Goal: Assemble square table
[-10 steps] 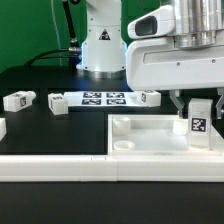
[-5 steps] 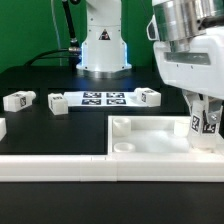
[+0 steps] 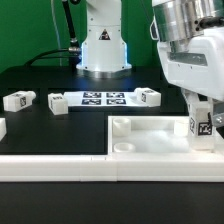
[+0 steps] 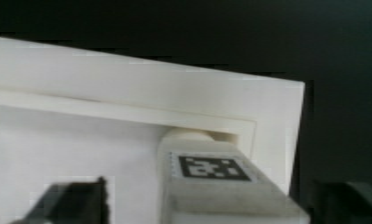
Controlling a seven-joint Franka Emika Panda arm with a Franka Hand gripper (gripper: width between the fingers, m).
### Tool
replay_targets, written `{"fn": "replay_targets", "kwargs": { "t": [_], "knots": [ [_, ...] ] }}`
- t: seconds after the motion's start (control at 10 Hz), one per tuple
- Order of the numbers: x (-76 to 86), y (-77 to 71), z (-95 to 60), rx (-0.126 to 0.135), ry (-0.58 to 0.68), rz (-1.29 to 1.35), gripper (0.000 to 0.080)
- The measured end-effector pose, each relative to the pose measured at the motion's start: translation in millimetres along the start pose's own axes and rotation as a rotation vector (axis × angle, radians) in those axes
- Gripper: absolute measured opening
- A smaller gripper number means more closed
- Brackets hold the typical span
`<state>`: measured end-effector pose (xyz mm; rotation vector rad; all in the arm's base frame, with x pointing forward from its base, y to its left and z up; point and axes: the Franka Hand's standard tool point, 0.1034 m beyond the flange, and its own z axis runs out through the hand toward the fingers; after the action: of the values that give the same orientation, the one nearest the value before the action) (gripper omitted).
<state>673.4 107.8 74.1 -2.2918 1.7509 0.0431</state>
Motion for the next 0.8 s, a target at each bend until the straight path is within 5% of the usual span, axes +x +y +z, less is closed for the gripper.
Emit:
{"fn": "replay_targets", "kwargs": {
  "t": [0.1, 0.4, 0.8],
  "knots": [
    [-3.4, 0.2, 0.6, -0.013, 0.014, -0.208, 0.0627],
    [-5.4, 0.5, 0.5, -0.029, 0.027, -0.424, 0.0649],
    [10.8, -5.1, -5.4, -0.111, 0.045, -1.128, 0.0649]
  ]
}}
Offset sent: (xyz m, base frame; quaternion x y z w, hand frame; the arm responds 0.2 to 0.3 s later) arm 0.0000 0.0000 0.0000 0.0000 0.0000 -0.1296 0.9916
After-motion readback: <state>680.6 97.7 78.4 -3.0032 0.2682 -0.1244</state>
